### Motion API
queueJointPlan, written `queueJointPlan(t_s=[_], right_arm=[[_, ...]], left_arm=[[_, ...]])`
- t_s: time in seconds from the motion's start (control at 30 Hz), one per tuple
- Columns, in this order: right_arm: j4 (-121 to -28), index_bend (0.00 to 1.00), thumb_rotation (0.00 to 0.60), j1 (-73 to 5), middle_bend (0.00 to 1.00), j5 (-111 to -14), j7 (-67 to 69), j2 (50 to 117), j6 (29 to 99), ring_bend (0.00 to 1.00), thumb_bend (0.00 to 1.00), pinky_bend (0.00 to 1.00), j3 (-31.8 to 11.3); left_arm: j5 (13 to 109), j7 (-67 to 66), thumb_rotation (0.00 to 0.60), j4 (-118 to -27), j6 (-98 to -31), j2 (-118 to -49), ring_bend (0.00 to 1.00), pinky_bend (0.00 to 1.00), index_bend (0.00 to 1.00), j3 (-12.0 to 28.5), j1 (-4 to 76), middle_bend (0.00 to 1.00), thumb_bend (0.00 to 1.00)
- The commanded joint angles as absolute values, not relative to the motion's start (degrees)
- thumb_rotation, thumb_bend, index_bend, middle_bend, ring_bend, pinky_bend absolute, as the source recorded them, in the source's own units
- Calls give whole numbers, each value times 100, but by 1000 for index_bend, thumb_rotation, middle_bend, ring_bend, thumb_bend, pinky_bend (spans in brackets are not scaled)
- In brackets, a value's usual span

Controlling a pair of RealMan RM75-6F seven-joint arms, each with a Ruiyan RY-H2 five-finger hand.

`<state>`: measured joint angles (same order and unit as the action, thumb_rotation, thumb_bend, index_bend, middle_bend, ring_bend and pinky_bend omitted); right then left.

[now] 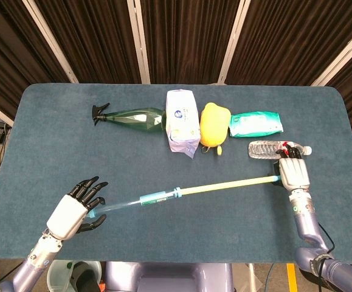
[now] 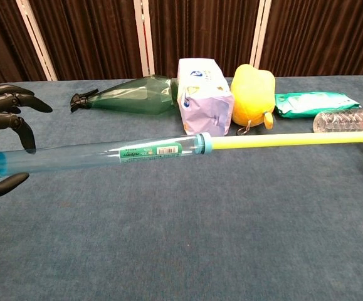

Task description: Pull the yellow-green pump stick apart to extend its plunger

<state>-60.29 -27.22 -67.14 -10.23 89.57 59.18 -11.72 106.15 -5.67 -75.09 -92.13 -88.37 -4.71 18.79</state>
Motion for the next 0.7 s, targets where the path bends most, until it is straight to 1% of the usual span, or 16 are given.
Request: queueJointPlan(t_s=[0.03, 0.1, 0.13, 0.2, 0.27, 0.3, 0.37, 0.4, 0.43, 0.5, 0.53, 0.57, 0.63, 0.7], right_arm=[[-5980, 903, 600, -2737, 255, -6697, -1011, 8991, 5895, 77, 370, 103, -1180], [-5961, 897, 600, -2734, 255, -6705, -991, 9009, 5897, 77, 367, 103, -1170], [-5962, 872, 600, -2726, 251, -6718, -966, 9017, 5913, 76, 359, 104, -1164], [-5946, 776, 600, -2713, 235, -6783, -875, 9037, 5952, 76, 341, 104, -1142], [-5922, 605, 600, -2700, 202, -6834, -801, 9046, 5965, 71, 327, 105, -1114], [-5919, 544, 600, -2701, 190, -6839, -794, 9037, 5938, 69, 322, 107, -1100], [-5900, 392, 600, -2715, 159, -6847, -844, 9006, 5888, 61, 316, 113, -1076], [-5875, 351, 600, -2725, 150, -6833, -886, 9002, 5875, 57, 316, 114, -1081], [-5851, 285, 600, -2735, 131, -6817, -933, 8998, 5852, 50, 316, 113, -1081], [-5843, 169, 600, -2749, 85, -6768, -1086, 8957, 5776, 27, 299, 113, -1061], [-5860, 92, 600, -2751, 47, -6738, -1164, 8930, 5739, 12, 276, 108, -1051], [-5898, 38, 600, -2751, 19, -6696, -1239, 8890, 5681, 3, 247, 101, -1038], [-6085, 1, 600, -2755, 0, -6459, -1579, 8736, 5446, 0, 193, 89, -1015], [-6394, 0, 600, -2749, 0, -6225, -1929, 8563, 5330, 0, 129, 83, -1010]], left_arm=[[10621, -533, 600, -7478, -9224, -8843, 87, 224, 720, -453, 1877, 171, 533], [10599, -517, 600, -7417, -9190, -8866, 87, 224, 710, -430, 1883, 169, 509], [10567, -517, 600, -7365, -9139, -8885, 87, 224, 673, -410, 1898, 161, 479], [10482, -470, 600, -7247, -8992, -8935, 87, 223, 538, -366, 1950, 142, 411], [10392, -391, 600, -7146, -8884, -8999, 87, 223, 356, -302, 2000, 124, 328], [10336, -341, 600, -7076, -8827, -9044, 87, 223, 300, -255, 2034, 120, 295], [10241, -289, 600, -6975, -8743, -9109, 87, 223, 174, -168, 2086, 112, 200], [10190, -269, 600, -6938, -8710, -9138, 87, 223, 144, -112, 2115, 111, 174], [10134, -236, 600, -6915, -8684, -9166, 87, 223, 111, -52, 2144, 109, 145], [9989, -199, 600, -6875, -8644, -9218, 87, 223, 79, 121, 2211, 108, 118], [9953, -198, 600, -6841, -8635, -9233, 87, 223, 64, 170, 2234, 107, 109], [9914, -210, 600, -6795, -8618, -9246, 86, 222, 55, 212, 2255, 105, 103], [9812, -231, 600, -6700, -8528, -9232, 83, 221, 45, 275, 2294, 97, 94], [9662, -243, 600, -6702, -8428, -9180, 79, 220, 32, 326, 2290, 83, 74]])
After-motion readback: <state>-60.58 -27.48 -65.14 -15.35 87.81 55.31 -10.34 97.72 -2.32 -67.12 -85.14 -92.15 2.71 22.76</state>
